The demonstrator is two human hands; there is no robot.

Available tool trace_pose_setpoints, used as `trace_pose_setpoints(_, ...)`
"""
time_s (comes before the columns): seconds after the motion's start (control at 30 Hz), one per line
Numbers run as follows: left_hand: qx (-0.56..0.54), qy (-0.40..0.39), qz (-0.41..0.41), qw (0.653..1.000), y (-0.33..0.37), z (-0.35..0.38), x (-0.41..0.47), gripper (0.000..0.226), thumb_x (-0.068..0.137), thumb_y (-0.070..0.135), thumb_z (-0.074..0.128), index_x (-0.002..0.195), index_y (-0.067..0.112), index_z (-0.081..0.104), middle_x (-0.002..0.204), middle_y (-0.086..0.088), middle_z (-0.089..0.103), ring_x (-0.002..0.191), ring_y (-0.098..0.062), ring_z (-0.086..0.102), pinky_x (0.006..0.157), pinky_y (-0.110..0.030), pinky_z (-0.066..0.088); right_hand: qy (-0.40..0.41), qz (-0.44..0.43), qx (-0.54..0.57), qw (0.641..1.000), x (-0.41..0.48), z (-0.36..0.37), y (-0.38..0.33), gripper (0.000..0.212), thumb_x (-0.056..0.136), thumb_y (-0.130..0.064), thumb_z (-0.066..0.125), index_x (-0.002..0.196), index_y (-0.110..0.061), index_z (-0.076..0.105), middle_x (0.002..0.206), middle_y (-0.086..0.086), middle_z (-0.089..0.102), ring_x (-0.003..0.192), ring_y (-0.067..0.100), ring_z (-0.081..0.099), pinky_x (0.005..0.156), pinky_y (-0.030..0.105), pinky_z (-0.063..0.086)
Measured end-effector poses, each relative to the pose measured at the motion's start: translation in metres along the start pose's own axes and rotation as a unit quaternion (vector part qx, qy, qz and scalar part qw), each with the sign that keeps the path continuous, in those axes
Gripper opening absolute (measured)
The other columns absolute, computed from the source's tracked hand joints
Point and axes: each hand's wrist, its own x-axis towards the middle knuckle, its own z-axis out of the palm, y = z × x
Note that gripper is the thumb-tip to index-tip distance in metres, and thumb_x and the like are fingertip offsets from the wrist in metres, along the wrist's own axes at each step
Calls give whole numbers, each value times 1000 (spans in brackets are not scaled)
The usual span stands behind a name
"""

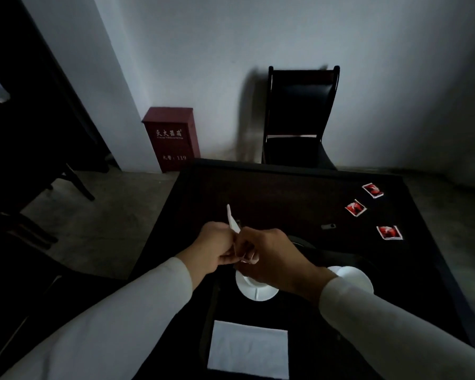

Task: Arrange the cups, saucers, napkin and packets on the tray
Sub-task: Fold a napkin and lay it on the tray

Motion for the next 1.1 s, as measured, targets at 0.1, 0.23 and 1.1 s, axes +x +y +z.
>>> trace_pose_setpoints(0.1, 169, 19, 171, 971, 3, -1, -20, 17, 91, 3, 58, 98, 9, 71, 93, -12, 74, 87, -26, 71, 72, -37, 60, 3, -35, 31, 999, -20, -22, -9, 28, 86, -30, 80, 107, -14, 69, 93, -4, 74, 79, 6, 71, 73, 25, 59)
trace_pose_setpoints(0.23, 360, -35, 313, 878, 12, -5, -58, 13, 93, 19, 67, 105, 20, 71, 95, 3, 74, 90, -11, 70, 80, -28, 56, 107, -50, -31, 992, -41, -56, -15, 30, 90, -24, 76, 117, -13, 70, 111, 3, 70, 98, 15, 68, 84, 33, 59)
trace_pose_setpoints(1.1, 278, -132, 451, 838, -2, -71, -177, 10, 93, 42, 66, 94, 35, 74, 93, 18, 75, 89, 1, 71, 75, -16, 54, 78, 35, 217, 972, -106, -86, -94, 49, 101, -37, 60, 70, 1, 62, 63, 19, 50, 53, 19, 45, 50, 25, 38)
